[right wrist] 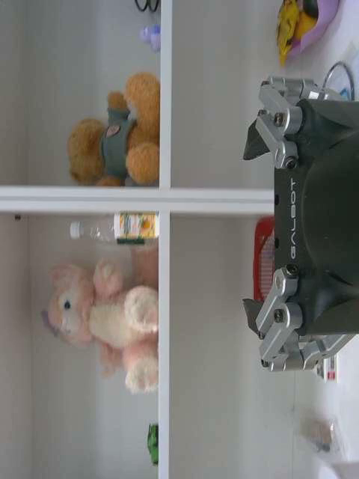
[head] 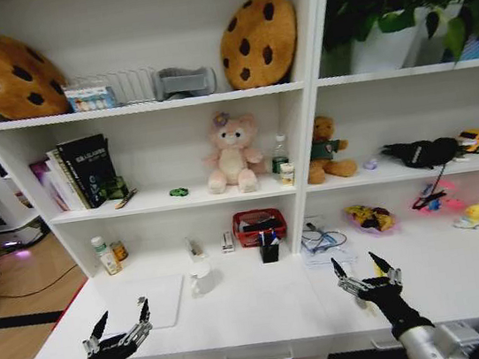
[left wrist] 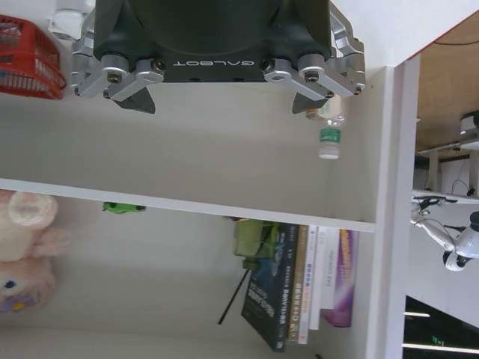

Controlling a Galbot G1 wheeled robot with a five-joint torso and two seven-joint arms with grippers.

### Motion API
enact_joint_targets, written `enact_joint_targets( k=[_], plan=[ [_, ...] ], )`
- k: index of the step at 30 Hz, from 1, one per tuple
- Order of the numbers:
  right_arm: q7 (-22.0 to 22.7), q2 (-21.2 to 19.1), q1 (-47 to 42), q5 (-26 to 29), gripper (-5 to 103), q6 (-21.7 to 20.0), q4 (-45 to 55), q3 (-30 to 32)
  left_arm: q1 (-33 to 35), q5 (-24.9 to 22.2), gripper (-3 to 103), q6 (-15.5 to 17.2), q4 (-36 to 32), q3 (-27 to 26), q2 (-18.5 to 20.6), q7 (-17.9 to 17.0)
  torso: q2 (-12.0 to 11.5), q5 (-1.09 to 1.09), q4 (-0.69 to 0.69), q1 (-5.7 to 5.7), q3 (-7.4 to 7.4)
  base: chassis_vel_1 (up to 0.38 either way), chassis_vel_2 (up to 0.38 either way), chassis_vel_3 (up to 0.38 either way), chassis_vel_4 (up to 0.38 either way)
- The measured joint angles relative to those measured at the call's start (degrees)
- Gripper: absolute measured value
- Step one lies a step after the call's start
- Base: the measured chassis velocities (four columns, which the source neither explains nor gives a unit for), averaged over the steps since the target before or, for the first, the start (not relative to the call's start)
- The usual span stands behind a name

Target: Organize the objects on the table.

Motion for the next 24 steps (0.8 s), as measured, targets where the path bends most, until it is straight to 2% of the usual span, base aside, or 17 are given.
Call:
enact_joint_targets(
  k=[3, 4, 5, 8, 9, 11, 12, 14, 15, 16, 17, 18, 19, 20, 21, 22, 24],
  plan=[
    [0.0, 0.0, 0.0, 0.0, 100, 0.0, 0.0, 0.0, 0.0, 0.0, 100, 0.0, 0.0, 0.0, 0.0, 0.0, 0.0, -0.05, -0.01, -0.01, -0.01, 0.326, 0.369, -0.390, -0.365],
    [0.0, 0.0, 0.0, 0.0, 100, 0.0, 0.0, 0.0, 0.0, 0.0, 100, 0.0, 0.0, 0.0, 0.0, 0.0, 0.0, 0.10, 0.05, 0.04, 0.04, 0.412, 0.385, -0.423, -0.364],
    [0.0, 0.0, 0.0, 0.0, 100, 0.0, 0.0, 0.0, 0.0, 0.0, 100, 0.0, 0.0, 0.0, 0.0, 0.0, 0.0, -0.02, -0.04, -0.01, -0.01, 0.353, 0.385, -0.318, -0.387],
    [0.0, 0.0, 0.0, 0.0, 100, 0.0, 0.0, 0.0, 0.0, 0.0, 100, 0.0, 0.0, 0.0, 0.0, 0.0, 0.0, -0.12, -0.01, -0.02, -0.02, 0.348, 0.357, -0.318, -0.360],
    [0.0, 0.0, 0.0, 0.0, 100, 0.0, 0.0, 0.0, 0.0, 0.0, 100, 0.0, 0.0, 0.0, 0.0, 0.0, 0.0, 0.12, 0.05, 0.01, 0.02, 0.412, 0.354, -0.399, -0.345],
    [0.0, 0.0, 0.0, 0.0, 100, 0.0, 0.0, 0.0, 0.0, 0.0, 100, 0.0, 0.0, 0.0, 0.0, 0.0, 0.0, 0.11, 0.02, 0.01, 0.01, 0.412, 0.325, -0.356, -0.345],
    [0.0, 0.0, 0.0, 0.0, 100, 0.0, 0.0, 0.0, 0.0, 0.0, 100, 0.0, 0.0, 0.0, 0.0, 0.0, 0.0, -0.09, -0.03, 0.00, -0.01, 0.308, 0.325, -0.282, -0.317],
    [0.0, 0.0, 0.0, 0.0, 100, 0.0, 0.0, 0.0, 0.0, 0.0, 100, 0.0, 0.0, 0.0, 0.0, 0.0, 0.0, -0.13, -0.03, -0.01, -0.02, 0.311, 0.278, -0.282, -0.317],
    [0.0, 0.0, 0.0, 0.0, 100, 0.0, 0.0, 0.0, 0.0, 0.0, 100, 0.0, 0.0, 0.0, 0.0, 0.0, 0.0, 0.09, 0.05, 0.00, 0.01, 0.260, 0.233, -0.223, -0.201],
    [0.0, 0.0, 0.0, 0.0, 100, 0.0, 0.0, 0.0, 0.0, 0.0, 100, 0.0, 0.0, 0.0, 0.0, 0.0, 0.0, 0.09, 0.05, 0.00, 0.01, 0.260, 0.233, -0.223, -0.201],
    [0.0, 0.0, 0.0, 0.0, 100, 0.0, 0.0, 0.0, 0.0, 0.0, 100, 0.0, 0.0, 0.0, 0.0, 0.0, 0.0, -0.07, -0.01, 0.01, 0.00, 0.106, 0.132, -0.139, -0.201],
    [0.0, 0.0, 0.0, 0.0, 100, 0.0, 0.0, 0.0, 0.0, 0.0, 100, 0.0, 0.0, 0.0, 0.0, 0.0, 0.0, -0.09, -0.06, -0.01, -0.01, 0.106, -0.086, 0.000, -0.095],
    [0.0, 0.0, 0.0, 0.0, 100, 0.0, 0.0, 0.0, 0.0, 0.0, 100, 0.0, 0.0, 0.0, 0.0, 0.0, 0.0, 0.05, 0.00, -0.03, -0.02, 0.074, -0.086, 0.000, -0.038],
    [0.0, 0.0, 0.0, 0.0, 100, 0.0, 0.0, 0.0, 0.0, 0.0, 100, 0.0, 0.0, 0.0, 0.0, 0.0, 0.0, 0.07, 0.07, -0.02, 0.00, 0.074, 0.057, 0.034, -0.038],
    [0.0, 0.0, 0.0, 0.0, 100, 0.0, 0.0, 0.0, 0.0, 0.0, 100, 0.0, 0.0, 0.0, 0.0, 0.0, 0.0, 0.07, 0.07, -0.02, 0.00, 0.074, 0.057, 0.034, -0.038],
    [0.0, 0.0, 0.0, 0.0, 100, 0.0, 0.0, 0.0, 0.0, 0.0, 100, 0.0, 0.0, 0.0, 0.0, 0.0, 0.0, -0.01, -0.01, 0.02, 0.01, 0.022, -0.021, 0.076, 0.059],
    [0.0, 0.0, 0.0, 0.0, 100, 0.0, 0.0, 0.0, 0.0, 0.0, 100, 0.0, 0.0, 0.0, 0.0, 0.0, 0.0, 0.00, 0.02, 0.01, 0.01, -0.087, -0.021, 0.076, 0.037]
  ],
)
